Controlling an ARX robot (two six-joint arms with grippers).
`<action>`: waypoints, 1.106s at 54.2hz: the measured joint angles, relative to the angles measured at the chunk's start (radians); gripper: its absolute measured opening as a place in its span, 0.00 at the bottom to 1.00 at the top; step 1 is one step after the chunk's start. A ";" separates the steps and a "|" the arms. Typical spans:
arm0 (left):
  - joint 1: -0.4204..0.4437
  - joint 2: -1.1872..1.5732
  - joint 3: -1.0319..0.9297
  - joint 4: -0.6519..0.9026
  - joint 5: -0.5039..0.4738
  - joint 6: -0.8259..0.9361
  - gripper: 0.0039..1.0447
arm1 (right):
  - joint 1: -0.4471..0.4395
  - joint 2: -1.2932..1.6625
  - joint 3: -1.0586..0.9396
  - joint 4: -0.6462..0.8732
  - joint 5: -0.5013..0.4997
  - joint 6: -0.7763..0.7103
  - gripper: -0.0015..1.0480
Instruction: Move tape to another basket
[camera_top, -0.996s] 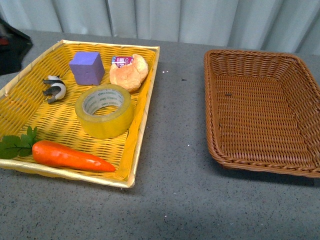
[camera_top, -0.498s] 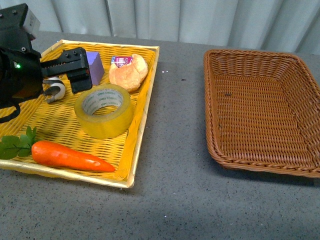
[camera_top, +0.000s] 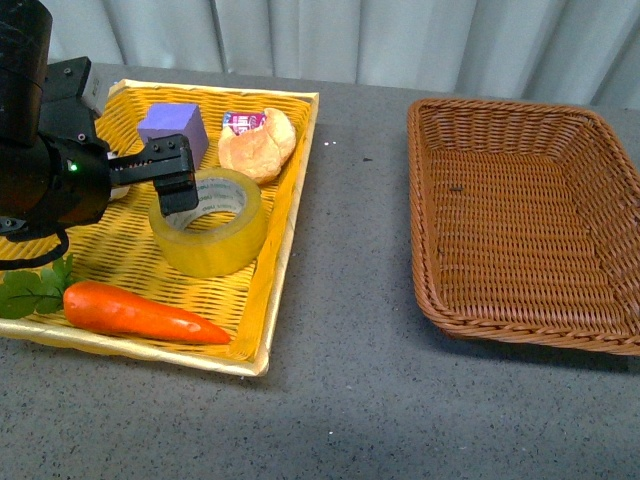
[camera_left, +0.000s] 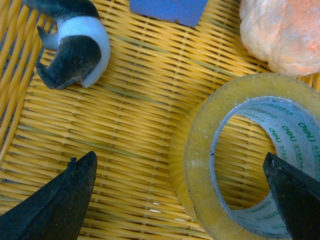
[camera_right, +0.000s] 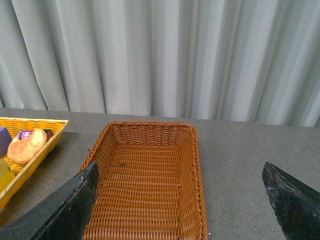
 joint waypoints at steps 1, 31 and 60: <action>0.000 0.002 0.001 -0.001 0.000 0.000 0.94 | 0.000 0.000 0.000 0.000 0.000 0.000 0.91; -0.017 0.039 0.028 -0.028 -0.003 -0.002 0.39 | 0.000 0.000 0.000 0.000 0.000 0.000 0.91; -0.031 -0.009 0.020 -0.021 0.048 0.017 0.14 | 0.000 0.000 0.000 0.000 0.000 0.000 0.91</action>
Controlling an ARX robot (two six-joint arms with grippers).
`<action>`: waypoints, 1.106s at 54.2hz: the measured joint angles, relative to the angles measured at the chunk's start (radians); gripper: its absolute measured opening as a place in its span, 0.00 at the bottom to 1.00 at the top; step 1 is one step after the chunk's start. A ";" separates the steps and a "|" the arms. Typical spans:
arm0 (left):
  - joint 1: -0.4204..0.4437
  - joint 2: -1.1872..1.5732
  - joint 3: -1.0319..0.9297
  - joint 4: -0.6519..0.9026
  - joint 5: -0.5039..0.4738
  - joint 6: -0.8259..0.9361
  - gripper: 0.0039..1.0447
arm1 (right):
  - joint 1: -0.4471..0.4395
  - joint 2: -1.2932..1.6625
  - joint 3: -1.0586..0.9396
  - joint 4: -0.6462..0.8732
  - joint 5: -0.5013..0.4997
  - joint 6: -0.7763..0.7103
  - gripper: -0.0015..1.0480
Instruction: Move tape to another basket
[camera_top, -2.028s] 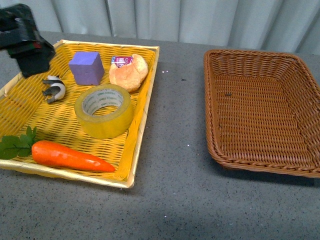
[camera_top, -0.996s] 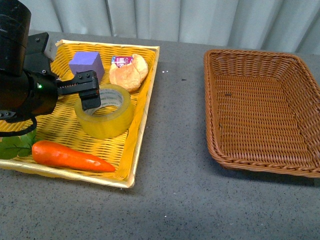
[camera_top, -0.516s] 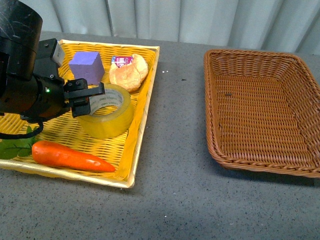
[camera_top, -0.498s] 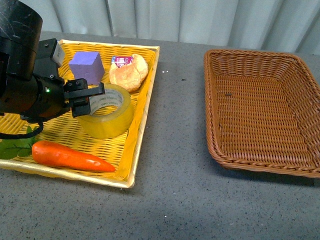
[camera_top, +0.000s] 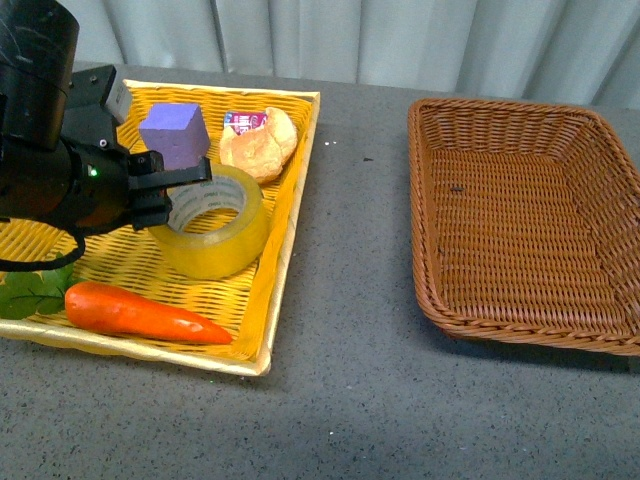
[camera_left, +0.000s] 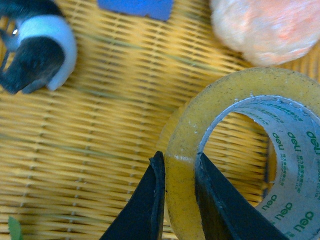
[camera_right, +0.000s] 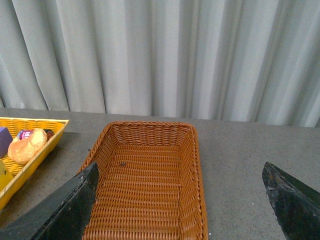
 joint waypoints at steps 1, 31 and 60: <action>0.000 -0.006 0.000 0.000 0.005 0.007 0.14 | 0.000 0.000 0.000 0.000 0.000 0.000 0.91; -0.191 -0.123 0.248 -0.208 0.219 0.469 0.14 | 0.000 0.000 0.000 0.000 0.000 0.000 0.91; -0.322 -0.084 0.370 -0.320 0.298 0.652 0.13 | 0.000 0.000 0.000 0.000 0.000 0.000 0.91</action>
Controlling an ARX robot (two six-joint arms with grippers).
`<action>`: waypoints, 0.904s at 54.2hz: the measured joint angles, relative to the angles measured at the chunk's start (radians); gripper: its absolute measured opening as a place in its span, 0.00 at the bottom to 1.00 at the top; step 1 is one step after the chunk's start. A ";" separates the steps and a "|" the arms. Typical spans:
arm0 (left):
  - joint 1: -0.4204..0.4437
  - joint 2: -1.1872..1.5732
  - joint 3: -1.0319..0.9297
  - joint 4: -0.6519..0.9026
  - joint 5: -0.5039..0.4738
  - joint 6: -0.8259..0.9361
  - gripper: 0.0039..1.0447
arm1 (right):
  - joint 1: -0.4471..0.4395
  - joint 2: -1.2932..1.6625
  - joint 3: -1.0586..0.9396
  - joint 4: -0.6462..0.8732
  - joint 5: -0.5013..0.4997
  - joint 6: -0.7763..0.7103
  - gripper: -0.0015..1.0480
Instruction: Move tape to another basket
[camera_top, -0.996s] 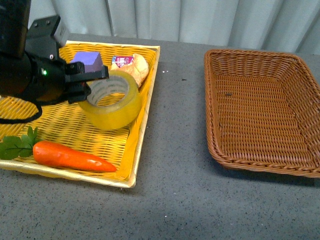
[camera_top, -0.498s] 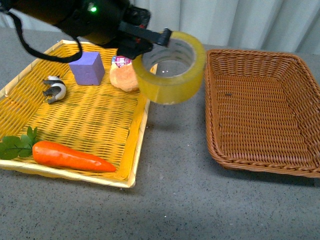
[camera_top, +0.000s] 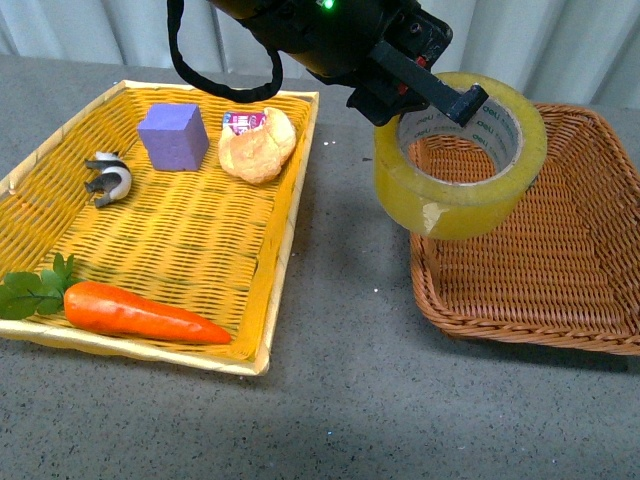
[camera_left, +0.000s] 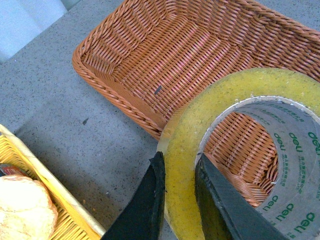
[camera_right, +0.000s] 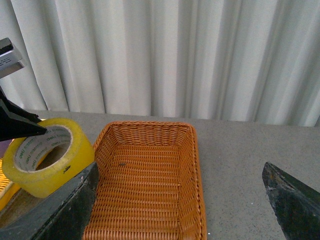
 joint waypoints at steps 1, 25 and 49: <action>0.000 0.000 0.000 0.000 0.000 0.000 0.13 | 0.000 0.000 0.000 0.000 0.000 0.000 0.91; 0.000 0.000 0.001 0.000 0.003 0.001 0.13 | -0.010 0.449 0.175 -0.104 -0.085 -0.223 0.91; 0.000 0.000 0.002 0.000 0.002 0.001 0.13 | 0.163 1.187 0.592 0.045 -0.055 -0.102 0.91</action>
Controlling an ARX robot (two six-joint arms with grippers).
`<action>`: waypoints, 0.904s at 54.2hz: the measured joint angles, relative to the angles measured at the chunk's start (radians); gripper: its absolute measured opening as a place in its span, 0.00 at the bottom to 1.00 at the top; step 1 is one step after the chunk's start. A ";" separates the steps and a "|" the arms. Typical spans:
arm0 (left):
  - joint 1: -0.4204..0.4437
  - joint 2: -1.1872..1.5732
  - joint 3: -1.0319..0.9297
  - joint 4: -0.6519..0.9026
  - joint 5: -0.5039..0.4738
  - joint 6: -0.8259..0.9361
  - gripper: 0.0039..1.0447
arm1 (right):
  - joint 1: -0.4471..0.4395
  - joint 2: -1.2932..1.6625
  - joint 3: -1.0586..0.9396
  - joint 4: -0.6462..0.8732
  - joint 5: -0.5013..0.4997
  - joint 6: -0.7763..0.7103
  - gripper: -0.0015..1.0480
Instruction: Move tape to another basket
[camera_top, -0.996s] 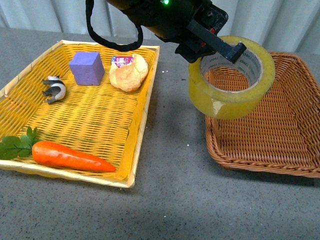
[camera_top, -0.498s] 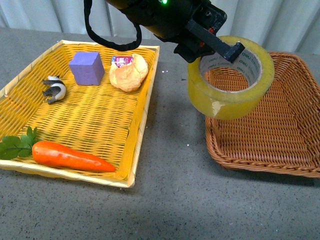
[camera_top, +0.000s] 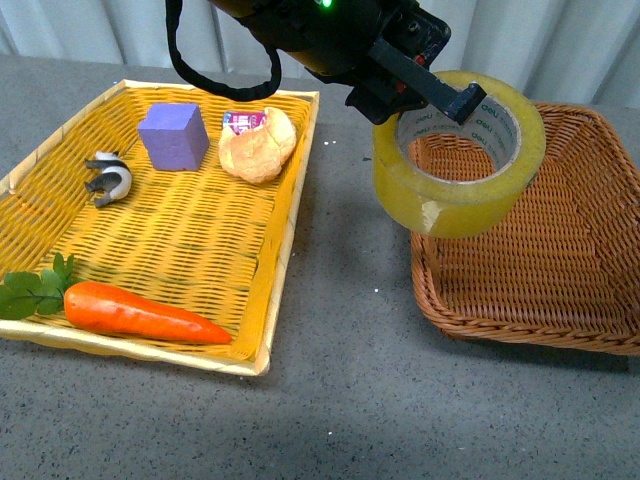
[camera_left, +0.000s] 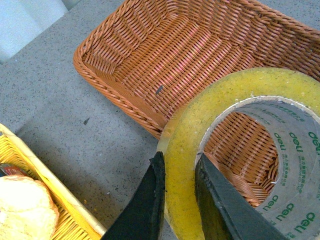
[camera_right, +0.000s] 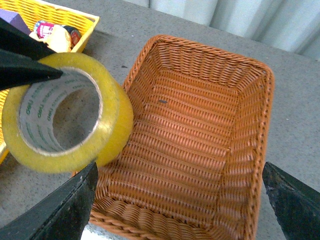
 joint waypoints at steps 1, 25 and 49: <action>0.000 0.000 0.000 0.000 0.000 0.000 0.13 | 0.009 0.027 0.023 -0.007 0.002 0.015 0.91; 0.000 0.000 0.000 0.000 0.000 0.000 0.13 | 0.105 0.345 0.301 -0.127 0.063 0.145 0.91; 0.000 0.000 0.000 0.000 0.000 0.000 0.13 | 0.106 0.406 0.304 -0.122 0.043 0.201 0.86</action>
